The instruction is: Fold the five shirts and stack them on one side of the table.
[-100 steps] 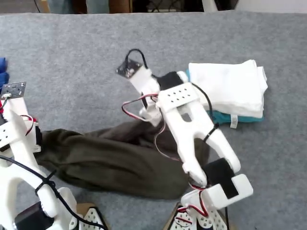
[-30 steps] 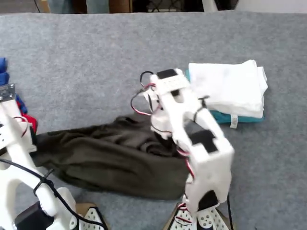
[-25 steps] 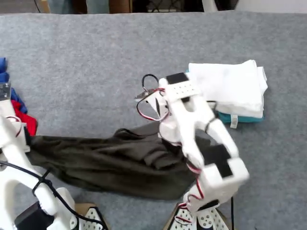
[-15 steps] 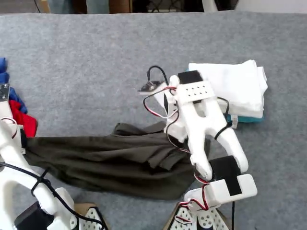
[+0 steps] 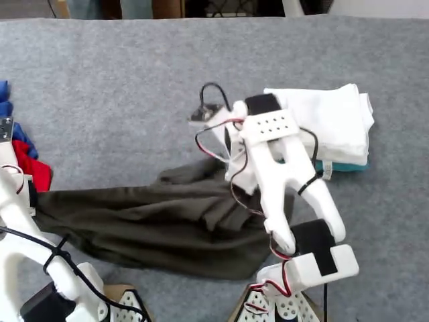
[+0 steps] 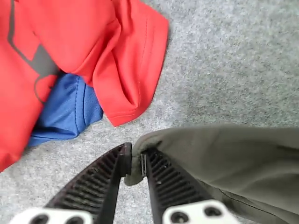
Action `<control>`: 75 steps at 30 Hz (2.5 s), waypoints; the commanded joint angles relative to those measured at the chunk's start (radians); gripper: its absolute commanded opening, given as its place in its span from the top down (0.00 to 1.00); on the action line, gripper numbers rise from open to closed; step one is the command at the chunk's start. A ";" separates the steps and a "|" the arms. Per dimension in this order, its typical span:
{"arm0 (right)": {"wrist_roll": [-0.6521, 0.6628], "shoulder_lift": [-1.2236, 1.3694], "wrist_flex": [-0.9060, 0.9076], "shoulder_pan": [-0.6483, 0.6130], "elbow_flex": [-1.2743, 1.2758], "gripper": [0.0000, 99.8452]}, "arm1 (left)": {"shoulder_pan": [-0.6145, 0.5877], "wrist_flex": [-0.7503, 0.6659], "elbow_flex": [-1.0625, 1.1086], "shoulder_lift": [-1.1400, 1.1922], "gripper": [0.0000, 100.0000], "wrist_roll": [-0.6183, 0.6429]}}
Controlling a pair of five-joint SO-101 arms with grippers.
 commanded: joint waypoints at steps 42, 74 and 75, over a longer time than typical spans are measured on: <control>-0.437 -0.268 -0.092 -0.199 -0.039 0.56 | -0.008 -0.005 -0.044 -0.029 0.97 -0.040; -0.606 0.420 -0.399 -0.124 -0.243 0.82 | -0.012 -0.002 -0.042 -0.029 0.97 -0.035; -0.608 0.423 -0.404 -0.115 -0.243 0.82 | -0.012 0.008 -0.042 -0.029 0.97 -0.035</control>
